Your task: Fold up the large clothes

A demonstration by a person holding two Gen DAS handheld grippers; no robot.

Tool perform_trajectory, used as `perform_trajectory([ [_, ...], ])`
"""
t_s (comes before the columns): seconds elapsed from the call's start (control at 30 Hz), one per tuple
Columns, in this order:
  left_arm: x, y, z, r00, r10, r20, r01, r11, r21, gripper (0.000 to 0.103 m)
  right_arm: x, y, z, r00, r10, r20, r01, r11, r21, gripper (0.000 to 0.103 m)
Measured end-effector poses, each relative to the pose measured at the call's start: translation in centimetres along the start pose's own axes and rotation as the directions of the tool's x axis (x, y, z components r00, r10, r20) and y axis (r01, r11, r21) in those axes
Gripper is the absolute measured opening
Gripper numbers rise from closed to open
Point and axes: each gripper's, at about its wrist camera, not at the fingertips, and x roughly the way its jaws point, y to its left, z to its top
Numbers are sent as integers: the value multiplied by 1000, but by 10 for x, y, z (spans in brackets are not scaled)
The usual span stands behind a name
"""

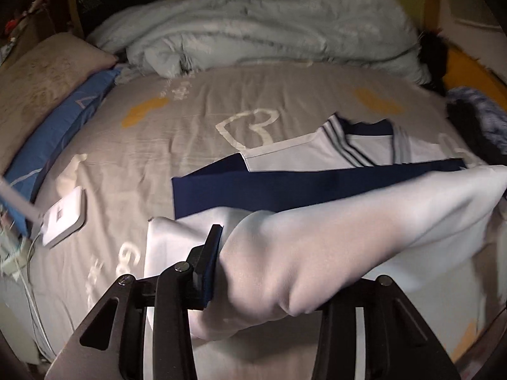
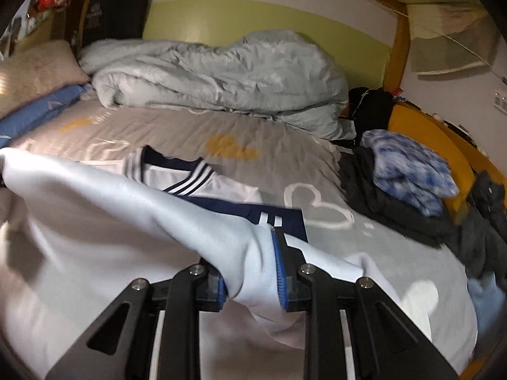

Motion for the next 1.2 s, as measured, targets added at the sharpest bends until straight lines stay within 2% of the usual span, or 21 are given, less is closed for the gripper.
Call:
perform_trajectory([
  [0.23,66,-16,39,991,112,-78,-104,989,103,48,81,5,22,996,-21,-86,18,999,-30,23],
  [0.33,84,-22,41,982,175,-71,-162,974,159,54,105,4,25,993,-6,-120,2,999,-33,24],
  [0.4,88,-22,41,983,182,-35,-174,973,150,63,112,4,25,995,3,-102,-7,999,-33,26],
  [0.47,83,-19,39,985,169,12,-169,977,132,71,112,4,25,997,14,-75,-17,999,-31,34],
  [0.5,75,-18,36,988,147,45,-151,981,122,76,109,0,25,998,33,-57,-34,999,-9,55],
  [0.53,66,-17,34,990,113,81,-121,986,113,79,103,-5,26,998,50,-35,-49,999,20,83],
  [0.6,39,-15,27,982,48,182,-68,993,101,98,84,-16,29,997,67,40,-70,994,85,100],
  [0.67,12,-11,21,961,24,275,-47,996,77,103,65,-26,34,991,91,99,-103,987,121,103],
  [0.73,-10,-6,15,947,-22,322,6,999,51,103,43,-37,39,982,128,139,-149,977,152,103],
  [0.93,-44,19,-13,919,-73,388,101,993,-53,103,-19,-58,29,969,128,211,-172,963,205,103],
  [0.97,-46,22,-20,917,-84,390,117,991,-62,103,-27,-62,23,968,130,213,-178,959,222,103],
  [1.07,-43,35,-31,932,-76,355,121,987,-106,103,-35,-71,7,972,138,189,-186,947,264,103],
  [1.2,-30,64,-41,949,-54,312,128,967,-222,102,-31,-82,-15,990,68,120,-99,957,274,103],
])
